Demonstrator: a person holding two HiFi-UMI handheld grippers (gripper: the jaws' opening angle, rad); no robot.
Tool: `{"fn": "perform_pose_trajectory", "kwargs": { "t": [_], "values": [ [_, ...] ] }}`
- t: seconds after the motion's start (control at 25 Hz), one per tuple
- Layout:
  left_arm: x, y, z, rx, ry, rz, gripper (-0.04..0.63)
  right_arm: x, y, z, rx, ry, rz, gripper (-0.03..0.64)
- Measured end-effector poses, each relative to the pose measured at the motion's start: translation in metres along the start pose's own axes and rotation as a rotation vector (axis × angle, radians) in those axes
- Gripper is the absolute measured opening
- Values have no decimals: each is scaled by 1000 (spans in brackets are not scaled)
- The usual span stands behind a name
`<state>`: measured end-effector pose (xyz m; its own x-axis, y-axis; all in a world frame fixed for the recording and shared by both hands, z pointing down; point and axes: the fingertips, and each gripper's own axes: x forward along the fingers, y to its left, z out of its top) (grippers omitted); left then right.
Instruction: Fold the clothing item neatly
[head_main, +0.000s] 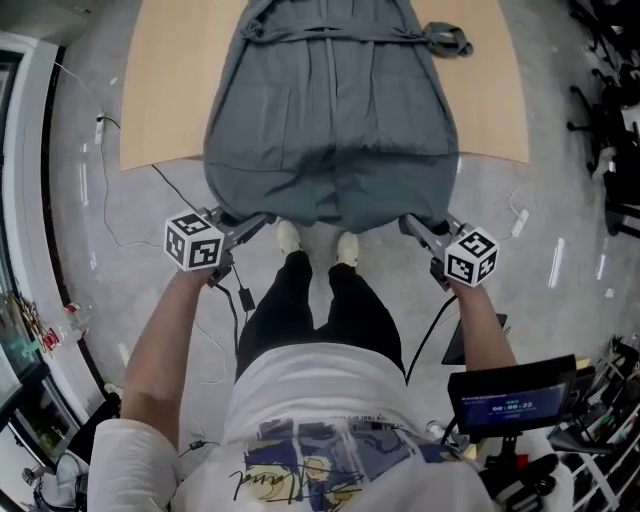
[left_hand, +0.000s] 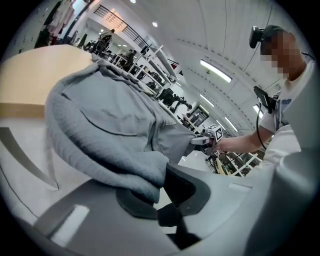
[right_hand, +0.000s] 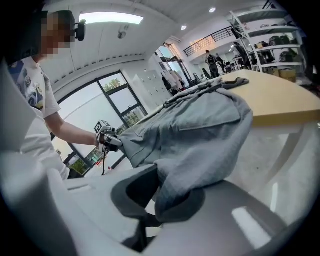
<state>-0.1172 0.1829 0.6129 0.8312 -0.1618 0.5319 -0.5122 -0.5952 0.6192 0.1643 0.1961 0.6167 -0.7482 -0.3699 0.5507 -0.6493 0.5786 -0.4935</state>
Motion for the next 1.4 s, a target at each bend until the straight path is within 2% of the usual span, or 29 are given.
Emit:
{"fn": "perform_pose_trajectory", "kwargs": {
  "t": [0.2,0.56,0.84,1.08,1.4],
  "values": [
    [-24,-32,19,67,-21,-42,21,-22,22,29,-28,-50,-7,15],
    [-59,-80,81,224,-64,-86,21,-52,61,98,-63,-185,3,15],
    [-81,-100,134,309,-142,-126,21,-72,74,158,-124,-280,-3,15],
    [-100,-116,176,295,-258,-177,21,-97,76,201,-149,-400,-4,15],
    [-115,-111,246,350,-380,-134,21,-112,61,275,-254,-460,12,15]
  ]
}}
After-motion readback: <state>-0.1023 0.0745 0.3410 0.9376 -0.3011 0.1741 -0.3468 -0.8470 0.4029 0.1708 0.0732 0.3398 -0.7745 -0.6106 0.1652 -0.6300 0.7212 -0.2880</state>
